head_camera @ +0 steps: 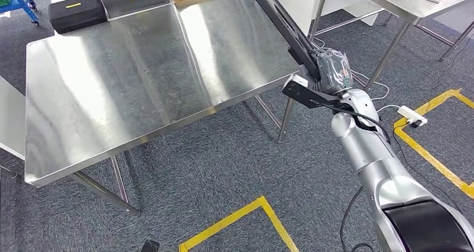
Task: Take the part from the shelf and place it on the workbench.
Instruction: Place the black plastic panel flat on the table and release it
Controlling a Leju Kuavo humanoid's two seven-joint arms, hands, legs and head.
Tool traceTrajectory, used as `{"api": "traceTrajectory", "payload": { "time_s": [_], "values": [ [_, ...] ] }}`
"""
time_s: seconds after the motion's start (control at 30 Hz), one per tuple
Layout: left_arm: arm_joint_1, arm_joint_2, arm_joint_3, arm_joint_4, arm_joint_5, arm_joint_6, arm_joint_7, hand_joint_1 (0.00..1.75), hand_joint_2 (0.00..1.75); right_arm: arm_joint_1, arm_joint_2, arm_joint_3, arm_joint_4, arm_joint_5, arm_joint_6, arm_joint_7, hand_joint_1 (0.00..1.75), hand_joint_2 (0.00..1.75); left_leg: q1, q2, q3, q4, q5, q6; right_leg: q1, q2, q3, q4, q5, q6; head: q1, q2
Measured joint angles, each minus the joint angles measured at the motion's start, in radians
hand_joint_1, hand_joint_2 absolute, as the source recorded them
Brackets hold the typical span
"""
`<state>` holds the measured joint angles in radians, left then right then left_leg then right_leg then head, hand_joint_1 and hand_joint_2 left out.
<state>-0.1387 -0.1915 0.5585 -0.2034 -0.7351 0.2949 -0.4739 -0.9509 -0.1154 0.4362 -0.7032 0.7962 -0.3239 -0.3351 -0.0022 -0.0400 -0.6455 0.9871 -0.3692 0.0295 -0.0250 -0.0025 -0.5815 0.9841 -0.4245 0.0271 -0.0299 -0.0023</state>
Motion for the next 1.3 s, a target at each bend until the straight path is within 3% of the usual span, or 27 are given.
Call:
{"api": "traceTrajectory", "payload": {
  "time_s": [0.07,0.13,0.17,0.2,0.23,0.27,0.3,0.37,0.47,0.53,0.57,0.67,0.7,0.73,0.77,0.83,0.9,0.97,1.07,1.3],
  "values": [
    [0.0,0.001,0.0,0.0,0.0,0.0,0.0,0.0,1.75,-0.001,0.003,0.0,0.0,0.003,0.0,0.0,1.75,1.75,0.004,0.016,-0.029,0.067,-0.044,-0.011,-0.003,-0.002,0.001,0.0,0.001,-0.008,-0.002,0.0],
    [0.0,0.0,0.0,0.0,0.0,0.0,0.0,0.0,1.75,0.0,0.004,0.001,0.0,0.008,-0.001,-0.001,1.75,1.75,0.008,0.03,-0.09,0.203,-0.111,-0.021,0.001,-0.002,0.001,0.0,0.0,-0.012,-0.004,0.0],
    [0.0,0.0,0.0,0.0,0.0,0.0,0.0,0.0,1.75,0.001,0.004,0.001,0.0,0.01,-0.001,-0.001,1.75,1.75,0.009,0.033,-0.119,0.264,-0.134,-0.022,0.004,-0.003,0.001,0.001,-0.001,-0.013,-0.004,0.0],
    [0.0,0.0,0.0,0.0,-0.001,0.0,0.0,0.0,1.75,0.003,0.004,0.002,0.0,0.011,-0.001,-0.001,1.75,1.75,0.009,0.034,-0.134,0.294,-0.138,-0.021,0.006,-0.004,0.002,0.001,-0.002,-0.014,-0.004,0.0],
    [0.0,0.0,0.0,0.0,-0.001,0.0,0.0,0.0,1.75,0.004,0.004,0.003,0.0,0.011,-0.001,-0.001,1.75,1.75,0.009,0.034,-0.129,0.283,-0.124,-0.017,0.009,-0.006,0.004,0.001,-0.003,-0.016,-0.004,0.0],
    [0.0,0.001,0.0,0.0,-0.001,0.0,0.0,0.0,1.75,0.004,0.004,0.003,0.0,0.011,-0.001,-0.001,1.75,1.75,0.008,0.035,-0.104,0.234,-0.094,-0.011,0.012,-0.007,0.006,0.001,-0.004,-0.018,-0.004,0.0],
    [0.0,0.001,0.0,0.0,-0.001,0.0,0.0,0.0,1.75,0.004,0.005,0.003,-0.001,0.011,-0.001,-0.001,1.75,1.75,0.005,0.038,-0.066,0.159,-0.059,-0.001,0.014,-0.008,0.009,0.0,-0.006,-0.019,-0.004,0.0],
    [-0.001,0.002,0.0,0.0,-0.001,0.0,0.0,0.0,1.75,0.001,0.005,0.003,-0.002,0.011,-0.001,-0.001,1.75,1.75,-0.005,0.051,-0.003,0.04,-0.021,0.017,0.021,-0.011,0.011,0.0,-0.009,-0.021,-0.003,0.0],
    [-0.002,0.002,0.0,0.0,-0.001,0.0,-0.001,0.0,1.75,0.0,0.005,0.003,-0.003,0.011,-0.001,-0.001,1.75,1.75,-0.013,0.052,0.012,0.006,-0.021,0.027,0.023,-0.018,0.011,-0.004,-0.012,-0.014,-0.003,0.0],
    [-0.003,0.001,0.0,0.0,-0.001,0.0,-0.001,0.0,1.75,-0.002,0.004,0.002,-0.004,0.011,-0.002,-0.001,1.75,1.75,-0.008,0.047,0.021,-0.006,-0.016,0.031,0.024,-0.018,0.002,0.012,-0.023,-0.008,-0.003,0.0],
    [-0.003,0.001,0.0,0.0,-0.001,0.0,-0.001,0.0,1.75,-0.004,0.003,0.002,-0.005,0.011,-0.002,-0.001,1.75,1.75,-0.005,0.044,0.026,-0.013,-0.013,0.034,0.024,-0.015,-0.015,0.046,-0.039,-0.008,-0.002,0.0],
    [-0.005,-0.001,0.0,0.0,-0.001,0.0,-0.001,0.0,1.75,-0.003,0.0,0.002,-0.005,0.011,-0.002,-0.001,1.75,1.75,-0.005,0.034,0.029,-0.016,-0.013,0.038,0.018,-0.007,-0.113,0.239,-0.11,-0.011,0.0,0.0],
    [-0.005,-0.002,0.0,0.0,-0.001,0.0,-0.001,0.0,1.75,0.0,-0.001,0.002,-0.004,0.011,-0.002,-0.001,1.75,1.75,-0.005,0.029,0.029,-0.015,-0.014,0.039,0.016,-0.006,-0.137,0.28,-0.117,-0.007,0.0,0.0],
    [-0.004,-0.002,0.001,0.0,-0.001,0.0,-0.001,0.0,1.75,0.002,-0.002,0.002,-0.003,0.012,-0.002,-0.001,1.75,1.75,-0.005,0.025,0.029,-0.014,-0.014,0.038,0.014,-0.006,-0.142,0.282,-0.108,0.001,0.0,0.0],
    [-0.004,-0.003,0.001,0.0,-0.001,0.0,-0.001,0.0,1.75,0.003,-0.003,0.002,-0.003,0.012,-0.002,-0.001,1.75,1.75,-0.004,0.02,0.029,-0.011,-0.016,0.037,0.012,-0.006,-0.128,0.243,-0.085,0.011,0.0,0.0],
    [-0.004,-0.003,0.001,0.0,-0.001,0.0,-0.001,0.0,1.75,0.003,-0.004,0.002,-0.003,0.012,-0.003,0.0,1.75,1.75,-0.006,0.013,0.026,0.002,-0.024,0.029,0.006,-0.004,-0.068,0.108,-0.029,0.027,0.0,0.0],
    [-0.004,-0.003,0.001,0.0,-0.001,0.0,0.0,0.0,1.75,0.002,-0.004,0.002,-0.003,0.012,-0.003,0.0,1.75,1.75,-0.01,0.009,0.02,0.015,-0.032,0.02,0.005,-0.001,-0.03,0.026,-0.001,0.022,0.001,0.0],
    [-0.003,-0.002,0.001,0.0,-0.002,0.001,0.0,0.0,1.75,0.003,-0.002,0.002,-0.003,0.011,-0.003,0.001,1.75,1.75,-0.011,0.007,0.015,0.02,-0.036,0.025,0.005,0.001,-0.026,0.017,0.002,0.013,0.001,0.0],
    [-0.002,-0.002,0.001,0.0,-0.003,0.002,0.001,0.0,1.75,0.004,0.002,0.002,-0.003,0.006,-0.002,0.0,1.75,1.75,-0.008,0.009,0.015,0.019,-0.035,0.036,0.008,0.003,-0.026,0.015,0.004,0.01,0.001,0.0],
    [-0.002,-0.002,0.004,0.0,-0.009,0.001,0.003,0.0,1.75,0.004,0.006,0.005,0.004,0.008,0.018,-0.022,1.75,1.75,-0.005,0.012,0.018,0.014,-0.034,0.032,0.013,0.005,-0.026,0.016,0.003,0.007,0.001,0.0]
  ]
}}
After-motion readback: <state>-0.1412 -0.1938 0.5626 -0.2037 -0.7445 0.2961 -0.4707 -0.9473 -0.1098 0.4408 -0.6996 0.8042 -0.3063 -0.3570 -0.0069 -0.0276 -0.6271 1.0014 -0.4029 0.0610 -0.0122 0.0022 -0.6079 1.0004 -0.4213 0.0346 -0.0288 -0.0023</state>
